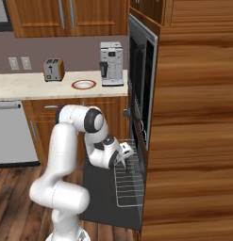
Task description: Place the fish on the rack of the oven, and slide the rack back inside. Close the oven door.
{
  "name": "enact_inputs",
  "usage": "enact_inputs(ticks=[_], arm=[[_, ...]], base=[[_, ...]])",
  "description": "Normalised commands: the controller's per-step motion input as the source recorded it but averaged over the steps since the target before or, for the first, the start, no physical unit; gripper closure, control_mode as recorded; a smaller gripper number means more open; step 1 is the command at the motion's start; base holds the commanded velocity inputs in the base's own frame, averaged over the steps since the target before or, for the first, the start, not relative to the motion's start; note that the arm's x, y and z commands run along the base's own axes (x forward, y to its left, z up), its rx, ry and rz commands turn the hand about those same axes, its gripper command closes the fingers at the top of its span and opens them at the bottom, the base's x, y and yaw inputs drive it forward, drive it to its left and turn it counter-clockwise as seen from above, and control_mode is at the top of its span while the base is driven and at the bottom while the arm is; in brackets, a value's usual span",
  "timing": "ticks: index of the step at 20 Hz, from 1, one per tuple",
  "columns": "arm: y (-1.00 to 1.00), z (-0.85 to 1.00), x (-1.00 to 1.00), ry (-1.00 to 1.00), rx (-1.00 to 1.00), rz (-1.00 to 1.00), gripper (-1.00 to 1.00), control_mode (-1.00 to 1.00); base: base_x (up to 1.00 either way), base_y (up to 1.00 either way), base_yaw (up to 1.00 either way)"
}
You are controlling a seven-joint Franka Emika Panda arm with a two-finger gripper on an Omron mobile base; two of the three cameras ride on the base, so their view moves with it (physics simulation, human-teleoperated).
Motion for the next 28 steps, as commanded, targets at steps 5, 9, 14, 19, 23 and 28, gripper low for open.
enact_inputs(ticks=[5, 9, 14, 19, 23, 28], arm=[[0.9, 0.31, -0.33, 0.23, 0.0, -0.05, -1.0, -1.0], [0.98, 0.07, -0.28, 0.24, 0.0, -0.1, -1.0, -1.0], [0.99, 0.02, -0.26, 0.13, 0.0, -0.11, -1.0, -1.0], [0.59, -0.02, -0.04, -0.02, 0.0, -0.06, -1.0, -1.0], [0.04, -0.01, 0.0, -0.05, 0.0, 0.06, -1.0, -1.0], [-0.14, 0.0, 0.04, -0.04, 0.0, 0.23, -1.0, -1.0]], base=[[0.0, 0.0, 0.0], [0.0, 0.0, 0.0], [0.0, 0.0, 0.0], [0.0, 0.0, 0.0], [0.0, 0.0, 0.0], [0.0, 0.0, 0.0]])
